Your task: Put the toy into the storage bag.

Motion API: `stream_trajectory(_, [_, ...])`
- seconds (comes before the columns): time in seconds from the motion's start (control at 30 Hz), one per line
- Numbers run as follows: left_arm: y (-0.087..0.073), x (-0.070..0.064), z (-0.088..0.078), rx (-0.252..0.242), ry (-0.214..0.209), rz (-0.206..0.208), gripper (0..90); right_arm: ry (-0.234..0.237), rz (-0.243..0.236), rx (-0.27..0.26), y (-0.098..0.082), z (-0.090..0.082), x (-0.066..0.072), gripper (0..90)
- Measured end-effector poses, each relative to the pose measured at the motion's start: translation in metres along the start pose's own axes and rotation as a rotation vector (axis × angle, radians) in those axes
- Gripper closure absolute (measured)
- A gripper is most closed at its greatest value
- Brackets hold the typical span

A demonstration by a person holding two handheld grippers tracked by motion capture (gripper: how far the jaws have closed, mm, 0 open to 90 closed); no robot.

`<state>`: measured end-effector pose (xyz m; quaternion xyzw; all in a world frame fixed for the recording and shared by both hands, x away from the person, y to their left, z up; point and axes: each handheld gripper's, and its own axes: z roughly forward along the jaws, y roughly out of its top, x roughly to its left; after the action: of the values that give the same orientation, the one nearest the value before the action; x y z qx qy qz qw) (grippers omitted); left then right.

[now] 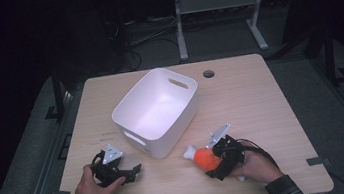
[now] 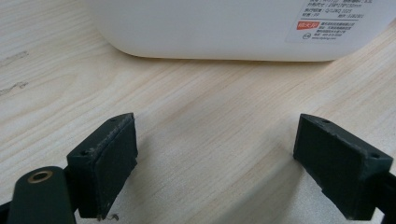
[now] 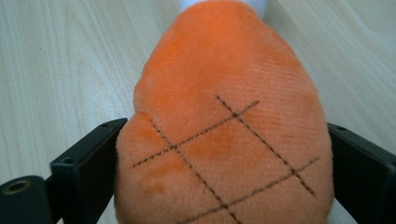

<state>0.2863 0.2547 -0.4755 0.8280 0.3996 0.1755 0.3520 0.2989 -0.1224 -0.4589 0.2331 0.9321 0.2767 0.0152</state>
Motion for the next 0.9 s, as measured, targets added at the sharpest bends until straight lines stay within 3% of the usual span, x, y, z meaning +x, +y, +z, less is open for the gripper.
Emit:
stream_trajectory(0.03, [0.000, 0.000, 0.000, 0.000, 0.000, 0.000, 12.6, 0.000, -0.006, -0.006, -0.001, -0.001, 0.000, 12.0])
stream_trajectory(0.27, [0.000, 0.000, 0.000, 0.000, 0.000, 0.000, 12.6, 0.007, -0.011, -0.011, -0.002, -0.003, 0.000, 16.6])
stream_trajectory(0.9, [0.000, 0.000, 0.000, 0.000, 0.000, 0.000, 12.6, 0.020, -0.019, -0.006, -0.005, -0.014, -0.003, 19.1])
